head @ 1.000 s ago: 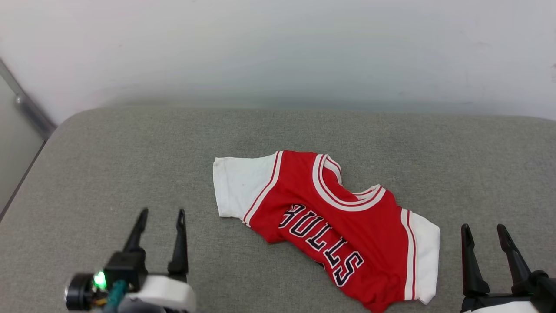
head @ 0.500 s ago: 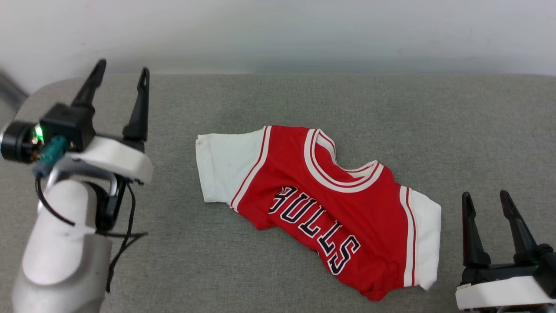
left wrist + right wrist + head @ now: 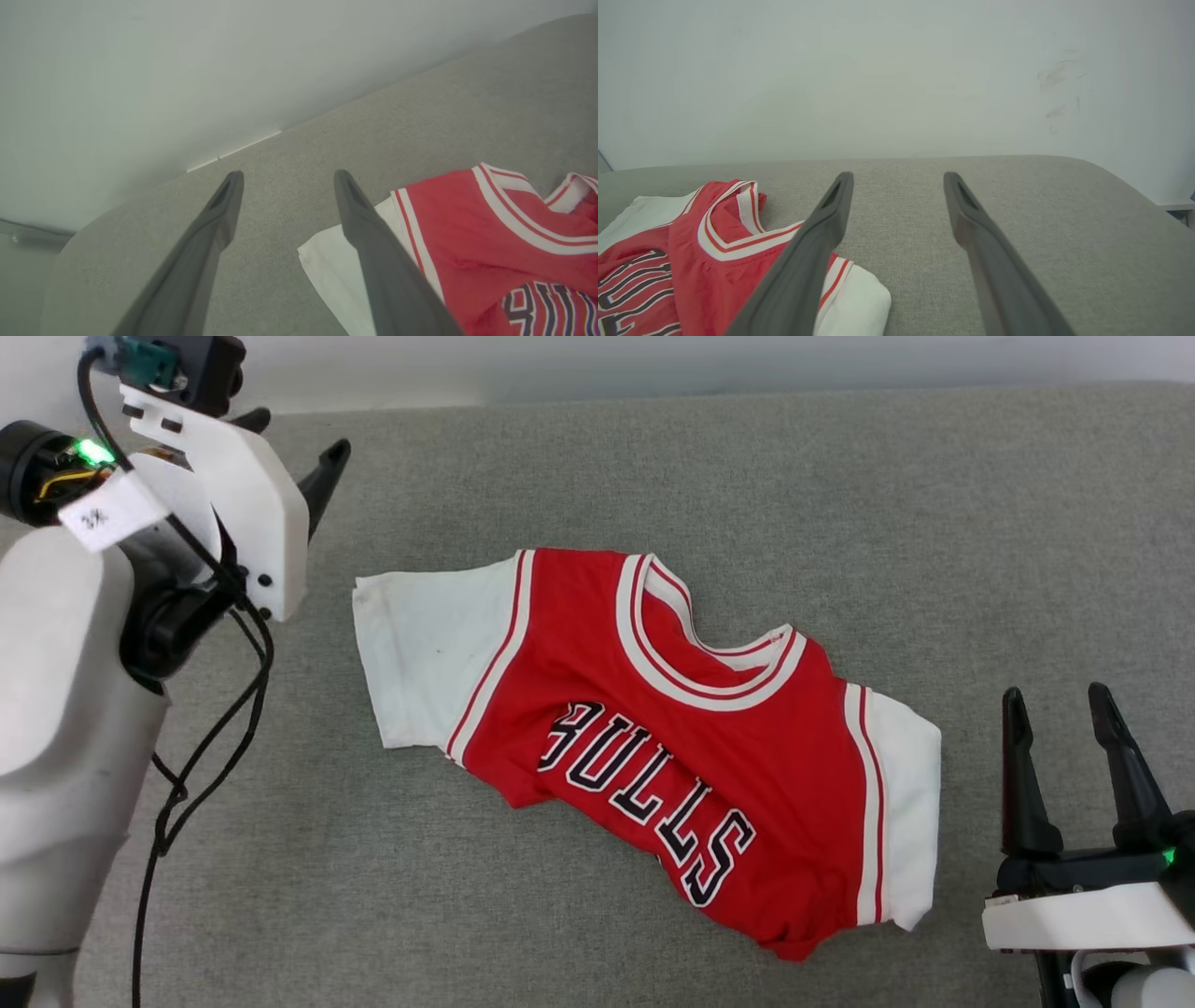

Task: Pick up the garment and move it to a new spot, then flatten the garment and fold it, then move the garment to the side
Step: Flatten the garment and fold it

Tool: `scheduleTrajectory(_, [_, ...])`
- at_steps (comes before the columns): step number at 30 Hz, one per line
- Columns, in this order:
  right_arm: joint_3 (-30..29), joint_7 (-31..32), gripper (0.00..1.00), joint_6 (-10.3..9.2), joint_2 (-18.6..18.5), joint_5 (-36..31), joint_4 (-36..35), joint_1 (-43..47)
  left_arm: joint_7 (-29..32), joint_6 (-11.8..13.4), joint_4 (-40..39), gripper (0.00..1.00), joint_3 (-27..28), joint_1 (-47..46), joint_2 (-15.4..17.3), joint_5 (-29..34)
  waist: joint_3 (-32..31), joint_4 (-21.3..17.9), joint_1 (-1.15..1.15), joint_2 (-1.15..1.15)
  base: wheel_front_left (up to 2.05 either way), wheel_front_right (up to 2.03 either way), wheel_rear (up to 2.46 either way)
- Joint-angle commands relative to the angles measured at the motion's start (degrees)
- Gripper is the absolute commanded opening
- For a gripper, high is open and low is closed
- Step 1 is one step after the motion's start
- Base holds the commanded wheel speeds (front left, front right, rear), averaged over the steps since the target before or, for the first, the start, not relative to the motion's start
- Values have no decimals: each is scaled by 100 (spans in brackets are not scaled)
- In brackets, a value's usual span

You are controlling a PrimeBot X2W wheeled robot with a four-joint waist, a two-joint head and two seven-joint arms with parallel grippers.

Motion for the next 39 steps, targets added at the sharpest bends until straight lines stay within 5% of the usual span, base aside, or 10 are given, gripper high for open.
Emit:
scheduleTrajectory(1, [-1,-13,100,-2,10,-19,-26,-100,231,1,11,100,-87,-121,80,-218,130,-66,-1,0,0,0,0])
scheduleTrajectory(13, [72,-14,100,-2,9,-13,-57,-375,2263,0,282,100,-1251,-259,599,-1673,542,-282,-1,0,0,0,0])
scheduleTrajectory(27, [86,-14,100,-2,10,45,-45,-500,2808,-7,393,100,-2530,331,797,-2357,731,-382,-1,0,0,0,0])
scheduleTrajectory(28, [91,-14,100,-2,10,45,-36,-506,2760,-8,395,22,-2573,344,788,-2399,726,-382,-1,0,0,0,0])
scheduleTrajectory(29, [91,-14,100,-2,10,43,-25,-505,2704,-8,402,0,-2601,360,774,-2444,707,-375,-1,0,0,0,0])
scheduleTrajectory(39, [42,-14,100,-2,9,-25,51,-212,1623,-1,-13,0,-2613,194,1017,-2540,79,16,-1,0,0,0,0])
